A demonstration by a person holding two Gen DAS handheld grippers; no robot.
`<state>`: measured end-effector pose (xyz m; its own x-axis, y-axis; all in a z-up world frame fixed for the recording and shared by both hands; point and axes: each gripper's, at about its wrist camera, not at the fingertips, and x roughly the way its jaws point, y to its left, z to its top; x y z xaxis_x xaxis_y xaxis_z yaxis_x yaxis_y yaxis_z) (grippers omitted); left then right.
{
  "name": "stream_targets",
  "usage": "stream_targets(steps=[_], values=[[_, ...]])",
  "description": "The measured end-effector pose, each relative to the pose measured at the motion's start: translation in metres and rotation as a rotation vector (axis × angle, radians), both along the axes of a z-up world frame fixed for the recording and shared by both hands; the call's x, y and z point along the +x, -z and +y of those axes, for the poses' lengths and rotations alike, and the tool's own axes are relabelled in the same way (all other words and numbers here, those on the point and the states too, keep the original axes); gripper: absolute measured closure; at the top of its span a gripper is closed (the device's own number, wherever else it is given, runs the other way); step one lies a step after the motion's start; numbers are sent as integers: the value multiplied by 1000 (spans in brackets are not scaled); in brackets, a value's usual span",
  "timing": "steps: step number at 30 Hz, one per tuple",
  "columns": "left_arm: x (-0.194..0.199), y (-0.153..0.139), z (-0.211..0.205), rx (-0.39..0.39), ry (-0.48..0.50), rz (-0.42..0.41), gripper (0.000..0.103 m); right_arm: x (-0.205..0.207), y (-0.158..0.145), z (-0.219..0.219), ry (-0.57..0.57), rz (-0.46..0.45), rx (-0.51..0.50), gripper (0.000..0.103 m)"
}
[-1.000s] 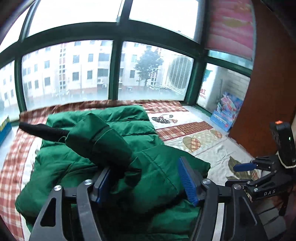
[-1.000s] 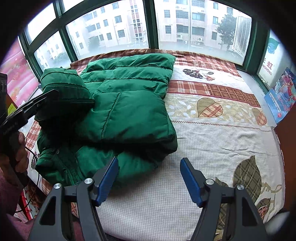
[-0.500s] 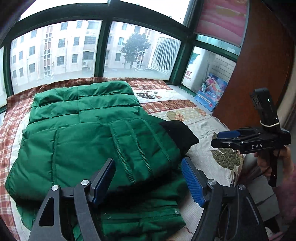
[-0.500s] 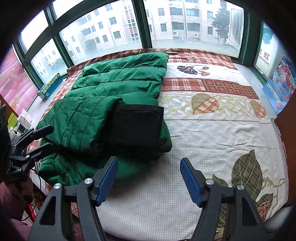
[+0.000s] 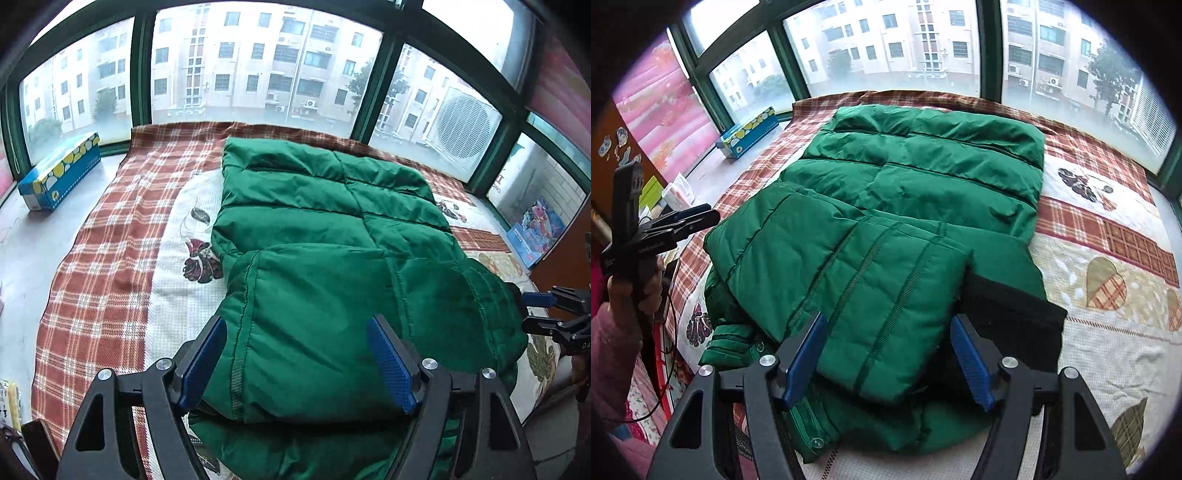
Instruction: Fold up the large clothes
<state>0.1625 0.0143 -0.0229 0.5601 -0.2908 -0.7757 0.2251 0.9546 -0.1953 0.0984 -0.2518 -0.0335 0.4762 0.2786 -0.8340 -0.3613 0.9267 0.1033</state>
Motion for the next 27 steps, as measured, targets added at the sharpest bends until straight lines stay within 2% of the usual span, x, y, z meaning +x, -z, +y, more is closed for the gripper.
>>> stream_targets(steps=[4,7,9,11,13,15,17,19,22,25,27], values=[[5,41,2,6,-18,69,19,15,36,17,-40,51,-100,27],[4,57,2,16,-32,81,9,17,54,20,-47,51,-138,25],[4,64,1,29,-28,85,7,20,54,22,-60,61,-153,24],[7,67,2,41,-37,89,0,23,50,19,-57,91,-135,24],[10,70,7,29,-64,128,0,23,42,16,-51,115,-123,24],[9,62,13,11,-78,135,0,20,33,15,-42,115,-130,24],[4,47,14,36,-95,110,0,15,20,17,-45,85,-154,24],[-2,26,10,53,-89,60,0,13,6,20,-62,54,-149,24],[-9,-7,-10,69,-40,-25,0,20,-3,26,-89,61,-81,24],[-7,-27,-40,55,37,-68,0,37,12,37,-102,118,-61,24],[0,-30,-64,47,89,-61,0,50,38,41,-89,186,-85,24]])
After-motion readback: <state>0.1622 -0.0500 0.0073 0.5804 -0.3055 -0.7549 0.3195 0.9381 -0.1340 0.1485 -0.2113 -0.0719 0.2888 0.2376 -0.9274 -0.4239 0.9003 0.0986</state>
